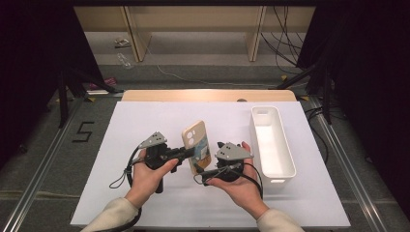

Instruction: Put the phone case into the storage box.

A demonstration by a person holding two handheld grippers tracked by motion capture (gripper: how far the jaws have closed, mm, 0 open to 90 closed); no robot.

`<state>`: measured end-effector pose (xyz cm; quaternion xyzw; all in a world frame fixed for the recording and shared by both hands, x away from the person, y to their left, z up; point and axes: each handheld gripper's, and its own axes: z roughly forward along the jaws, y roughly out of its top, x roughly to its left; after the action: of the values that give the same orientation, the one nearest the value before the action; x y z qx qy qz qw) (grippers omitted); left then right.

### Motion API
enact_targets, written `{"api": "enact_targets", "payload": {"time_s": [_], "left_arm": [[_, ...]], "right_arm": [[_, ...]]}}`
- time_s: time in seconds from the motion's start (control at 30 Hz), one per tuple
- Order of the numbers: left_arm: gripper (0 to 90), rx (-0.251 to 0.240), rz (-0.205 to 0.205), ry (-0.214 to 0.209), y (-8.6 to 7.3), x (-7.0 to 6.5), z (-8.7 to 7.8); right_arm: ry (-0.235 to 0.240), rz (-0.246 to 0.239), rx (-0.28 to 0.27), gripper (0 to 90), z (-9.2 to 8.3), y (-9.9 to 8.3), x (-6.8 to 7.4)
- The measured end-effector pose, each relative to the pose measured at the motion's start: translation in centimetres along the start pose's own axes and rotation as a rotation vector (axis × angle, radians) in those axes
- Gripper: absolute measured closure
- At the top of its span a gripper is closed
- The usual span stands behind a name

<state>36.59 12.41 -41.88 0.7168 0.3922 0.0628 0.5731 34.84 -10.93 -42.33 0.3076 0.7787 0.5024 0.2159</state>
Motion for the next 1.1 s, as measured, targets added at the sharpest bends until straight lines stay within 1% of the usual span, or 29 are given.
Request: {"api": "enact_targets", "payload": {"time_s": [0.03, 0.07, 0.17, 0.2, 0.33, 0.4, 0.43, 0.47, 0.5, 0.53, 0.57, 0.6, 0.63, 0.67, 0.7, 0.73, 0.83, 0.93, 1.07, 1.1], "left_arm": [[79.5, 0.001, 0.002, 0.005, 0.0, 0.1, 0.0], [79.5, 0.003, 0.009, 0.012, -0.1, 0.2, 0.0], [79.4, 0.006, 0.041, 0.035, -0.2, 0.3, 0.0], [79.4, 0.009, 0.045, 0.040, -0.2, 0.4, 0.0], [79.3, 0.013, 0.051, 0.050, -0.3, 0.5, 0.0], [79.2, 0.012, 0.052, 0.050, -0.3, 0.6, 0.0], [79.2, 0.014, 0.056, 0.051, -0.3, 0.6, -0.1], [79.2, 0.013, 0.056, 0.052, -0.3, 0.6, -0.1], [79.2, 0.012, 0.058, 0.053, -0.3, 0.6, -0.1], [79.1, 0.012, 0.062, 0.055, -0.3, 0.7, -0.1], [79.1, 0.012, 0.065, 0.058, -0.3, 0.7, -0.1], [79.1, 0.010, 0.066, 0.060, -0.2, 0.7, -0.2], [79.1, 0.008, 0.064, 0.062, -0.2, 0.7, -0.2], [79.0, 0.008, 0.063, 0.064, -0.2, 0.8, -0.3], [79.0, 0.007, 0.063, 0.064, -0.2, 0.8, -0.3], [79.1, 0.006, 0.065, 0.065, -0.2, 0.9, -0.3], [79.1, 0.002, 0.070, 0.063, -0.2, 0.9, -0.3], [79.4, 0.000, 0.077, 0.062, -0.2, 0.8, -0.3], [79.5, -0.012, 0.094, 0.063, -0.3, 0.6, -0.2], [79.6, -0.015, 0.101, 0.064, -0.2, 0.6, -0.1]], "right_arm": [[-0.004, 0.008, -0.015, 0.3, -0.2, 0.2, -0.2], [-0.004, 0.008, -0.015, 0.3, -0.2, 0.2, -0.2], [-0.006, 0.017, -0.038, 0.3, -0.6, 0.5, -0.5], [-0.002, 0.019, -0.043, 0.3, -0.6, 0.6, -0.6], [0.003, 0.027, -0.065, 0.3, -0.8, 0.9, -0.7], [0.009, 0.016, -0.068, 0.3, -0.9, 1.0, -0.7], [0.031, 0.013, -0.075, 0.4, -0.9, 1.0, -0.7], [0.078, 0.000, -0.080, 0.7, -1.0, 1.0, -0.7], [0.104, -0.010, -0.084, 0.8, -1.0, 1.1, -0.7], [0.100, -0.011, -0.088, 1.5, -1.0, 1.1, -0.6], [0.100, -0.006, -0.095, 5.4, -0.9, 1.1, -0.6], [0.103, -0.001, -0.098, 12.5, -0.9, 1.1, -0.7], [0.100, 0.016, -0.110, 17.9, -0.9, 1.1, -0.7], [0.078, 0.033, -0.120, 15.2, -0.8, 1.1, -0.7], [0.077, 0.043, -0.120, 16.3, -0.7, 1.1, -0.8], [0.083, 0.046, -0.121, 15.5, -0.7, 1.1, -0.8], [0.082, 0.039, -0.118, 15.7, -0.8, 1.1, -0.9], [0.087, 0.042, -0.133, 15.6, -0.8, 1.3, -0.9], [0.085, 0.044, -0.142, 15.3, -0.9, 1.5, -1.0], [0.077, 0.046, -0.148, 15.3, -0.9, 1.6, -1.1]]}}
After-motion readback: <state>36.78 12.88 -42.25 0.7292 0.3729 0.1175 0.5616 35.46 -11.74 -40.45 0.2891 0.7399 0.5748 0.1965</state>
